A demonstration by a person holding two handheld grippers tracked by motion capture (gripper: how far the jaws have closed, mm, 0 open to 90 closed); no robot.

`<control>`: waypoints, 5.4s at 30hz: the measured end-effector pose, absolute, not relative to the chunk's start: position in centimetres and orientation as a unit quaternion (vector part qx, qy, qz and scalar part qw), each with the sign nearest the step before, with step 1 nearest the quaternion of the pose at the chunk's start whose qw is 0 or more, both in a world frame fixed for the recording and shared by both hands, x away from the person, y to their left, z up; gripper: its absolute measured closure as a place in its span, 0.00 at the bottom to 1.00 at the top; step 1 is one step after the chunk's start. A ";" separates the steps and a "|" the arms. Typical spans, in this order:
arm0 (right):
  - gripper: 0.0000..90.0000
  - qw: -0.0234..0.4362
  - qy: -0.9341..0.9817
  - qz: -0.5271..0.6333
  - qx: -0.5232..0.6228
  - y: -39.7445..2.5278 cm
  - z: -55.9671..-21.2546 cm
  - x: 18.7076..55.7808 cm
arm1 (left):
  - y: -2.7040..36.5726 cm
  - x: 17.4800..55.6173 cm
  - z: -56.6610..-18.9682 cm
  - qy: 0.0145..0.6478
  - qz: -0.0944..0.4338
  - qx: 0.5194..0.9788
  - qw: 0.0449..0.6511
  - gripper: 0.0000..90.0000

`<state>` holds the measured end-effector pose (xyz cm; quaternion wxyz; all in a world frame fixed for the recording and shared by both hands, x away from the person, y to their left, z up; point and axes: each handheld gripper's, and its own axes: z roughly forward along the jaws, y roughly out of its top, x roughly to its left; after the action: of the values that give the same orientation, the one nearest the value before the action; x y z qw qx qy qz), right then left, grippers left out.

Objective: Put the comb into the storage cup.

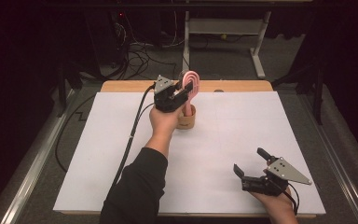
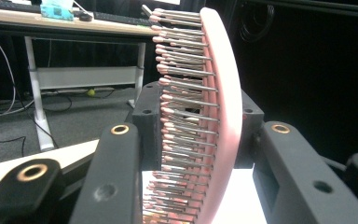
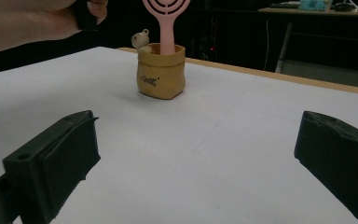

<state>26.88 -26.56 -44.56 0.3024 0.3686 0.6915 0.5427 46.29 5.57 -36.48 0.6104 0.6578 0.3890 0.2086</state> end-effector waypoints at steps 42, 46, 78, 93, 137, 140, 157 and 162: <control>0.00 0.301 0.695 0.540 0.367 -26.2 -44.6 26.9 | 6.0 46.8 -36.8 0.379 0.217 0.693 0.573 0.66; 0.00 0.301 0.693 0.541 0.369 -26.4 -44.6 26.9 | 5.7 46.9 -36.9 0.383 0.206 0.695 0.573 0.65; 0.00 0.302 0.693 0.540 0.371 -26.4 -44.6 26.8 | 5.4 46.8 -37.2 0.380 0.206 0.705 0.563 0.51; 0.00 0.302 0.697 0.535 0.371 -26.3 -44.6 26.9 | 6.6 46.5 -37.2 0.380 0.183 0.724 0.546 0.22; 0.00 0.309 0.706 0.518 0.371 -26.0 -45.1 26.8 | 15.4 36.7 -41.6 0.368 0.195 0.715 0.561 0.00; 0.00 0.309 0.707 0.516 0.373 -26.1 -45.1 26.8 | 16.3 35.5 -42.6 0.371 0.195 0.718 0.556 0.00; 0.00 0.310 0.707 0.511 0.378 -26.3 -45.4 26.7 | 21.4 29.8 -46.0 0.385 0.192 0.724 0.539 0.00; 0.00 0.313 0.705 0.514 0.376 -26.4 -45.3 26.6 | 22.4 28.6 -45.7 0.379 0.206 0.727 0.534 0.00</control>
<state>26.60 -26.45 -45.27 0.3133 0.3762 0.7046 0.5137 28.64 22.40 -45.66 0.5340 0.7272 0.3790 0.2059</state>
